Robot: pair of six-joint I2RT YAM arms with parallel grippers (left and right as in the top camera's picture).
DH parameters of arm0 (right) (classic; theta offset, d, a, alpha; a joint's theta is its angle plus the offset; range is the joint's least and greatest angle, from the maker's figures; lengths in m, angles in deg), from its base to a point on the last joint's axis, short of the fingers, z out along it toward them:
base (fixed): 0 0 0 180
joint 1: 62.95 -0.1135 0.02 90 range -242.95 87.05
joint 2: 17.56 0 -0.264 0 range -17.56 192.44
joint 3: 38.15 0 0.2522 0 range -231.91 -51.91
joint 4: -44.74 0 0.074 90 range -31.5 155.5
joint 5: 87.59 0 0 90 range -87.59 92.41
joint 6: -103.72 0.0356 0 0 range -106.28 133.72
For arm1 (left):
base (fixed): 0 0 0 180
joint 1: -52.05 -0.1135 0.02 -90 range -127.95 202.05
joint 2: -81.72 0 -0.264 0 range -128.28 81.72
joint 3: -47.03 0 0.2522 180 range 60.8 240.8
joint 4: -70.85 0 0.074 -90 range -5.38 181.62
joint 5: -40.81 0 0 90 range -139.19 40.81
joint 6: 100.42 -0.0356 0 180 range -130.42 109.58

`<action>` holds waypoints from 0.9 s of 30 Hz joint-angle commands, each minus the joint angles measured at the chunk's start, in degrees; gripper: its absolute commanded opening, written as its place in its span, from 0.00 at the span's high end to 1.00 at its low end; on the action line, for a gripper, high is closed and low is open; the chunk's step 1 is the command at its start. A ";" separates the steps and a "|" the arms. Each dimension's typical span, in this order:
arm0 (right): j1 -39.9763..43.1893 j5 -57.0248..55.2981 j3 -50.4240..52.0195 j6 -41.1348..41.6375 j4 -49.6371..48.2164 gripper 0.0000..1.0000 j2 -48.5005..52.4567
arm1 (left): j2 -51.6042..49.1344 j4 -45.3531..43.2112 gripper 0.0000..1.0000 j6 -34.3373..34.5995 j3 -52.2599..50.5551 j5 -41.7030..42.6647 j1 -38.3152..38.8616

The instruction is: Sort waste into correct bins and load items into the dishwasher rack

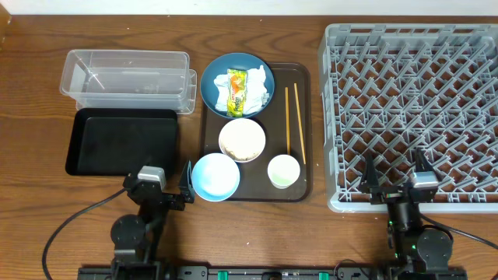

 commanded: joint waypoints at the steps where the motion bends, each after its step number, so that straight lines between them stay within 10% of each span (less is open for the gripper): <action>1: -0.52 0.44 -5.68 -0.68 0.46 0.01 3.48 | -5.01 -0.11 0.09 -0.22 6.99 1.66 -0.24; 14: -0.52 0.42 -29.75 -0.70 4.96 0.01 30.71 | -45.16 18.97 0.10 -0.63 49.68 9.79 1.14; 27: -0.52 0.83 -60.08 -0.70 35.56 0.01 57.68 | -88.52 49.90 0.10 -4.79 98.57 4.59 11.17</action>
